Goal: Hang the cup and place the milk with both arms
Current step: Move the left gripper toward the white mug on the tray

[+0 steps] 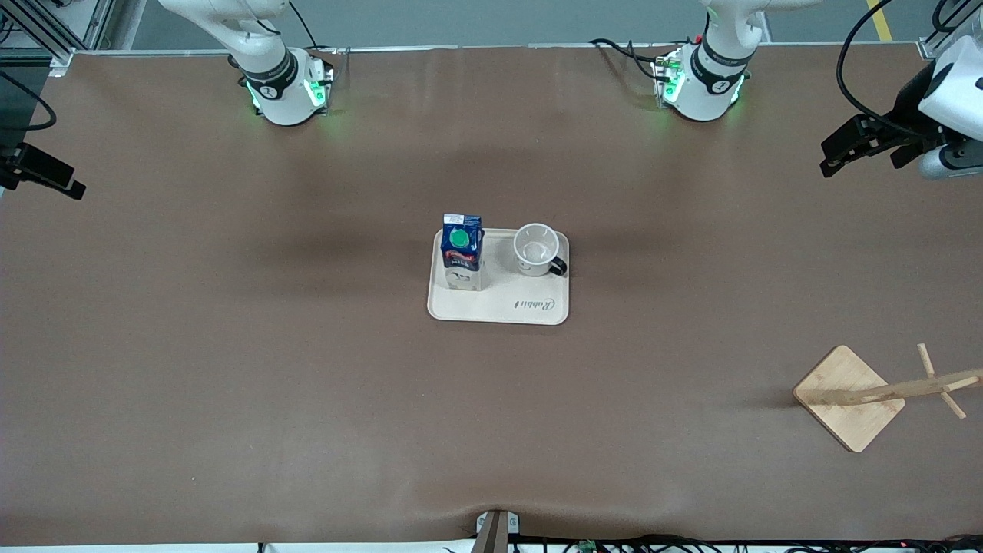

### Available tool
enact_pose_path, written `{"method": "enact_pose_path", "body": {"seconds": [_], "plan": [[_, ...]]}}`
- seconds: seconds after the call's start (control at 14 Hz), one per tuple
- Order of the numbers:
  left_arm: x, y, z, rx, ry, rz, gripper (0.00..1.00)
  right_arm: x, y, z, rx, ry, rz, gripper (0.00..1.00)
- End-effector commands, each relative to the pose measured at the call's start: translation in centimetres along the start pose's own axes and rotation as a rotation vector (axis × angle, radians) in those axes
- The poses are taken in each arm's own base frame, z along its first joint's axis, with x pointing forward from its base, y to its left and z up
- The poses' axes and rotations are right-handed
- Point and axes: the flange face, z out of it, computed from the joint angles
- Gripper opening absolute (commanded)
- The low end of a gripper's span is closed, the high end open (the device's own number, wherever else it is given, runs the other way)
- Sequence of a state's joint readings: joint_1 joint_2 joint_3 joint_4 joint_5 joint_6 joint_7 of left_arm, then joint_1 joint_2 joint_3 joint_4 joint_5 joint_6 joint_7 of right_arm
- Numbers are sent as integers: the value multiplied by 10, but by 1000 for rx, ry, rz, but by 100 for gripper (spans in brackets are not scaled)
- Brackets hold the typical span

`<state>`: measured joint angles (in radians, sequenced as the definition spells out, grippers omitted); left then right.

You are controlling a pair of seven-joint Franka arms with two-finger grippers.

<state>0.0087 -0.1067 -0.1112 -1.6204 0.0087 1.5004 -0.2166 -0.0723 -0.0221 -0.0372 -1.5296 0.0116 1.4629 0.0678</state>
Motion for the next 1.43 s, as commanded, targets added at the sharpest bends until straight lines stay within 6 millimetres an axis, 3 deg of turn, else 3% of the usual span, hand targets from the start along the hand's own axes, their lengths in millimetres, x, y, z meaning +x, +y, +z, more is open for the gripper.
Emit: {"method": "enact_pose_path", "body": {"seconds": [0.0, 0.57, 0.71, 0.93, 1.14, 1.36], "plan": [[1, 4, -5, -1, -7, 15, 100, -1, 2, -1, -15, 1, -7, 100], [5, 9, 5, 22, -20, 24, 100, -2, 4, -1, -15, 0, -5, 100], [0, 30, 9, 37, -25, 45, 100, -1, 5, -1, -15, 0, -4, 100], [1, 43, 24, 38, -50, 2, 100, -1, 5, -1, -15, 0, -2, 100], [-13, 93, 49, 54, -55, -74, 100, -1, 6, -1, -15, 0, -1, 100], [-32, 144, 87, 66, -38, -171, 100, -1, 6, 0, -15, -2, -1, 100]]}}
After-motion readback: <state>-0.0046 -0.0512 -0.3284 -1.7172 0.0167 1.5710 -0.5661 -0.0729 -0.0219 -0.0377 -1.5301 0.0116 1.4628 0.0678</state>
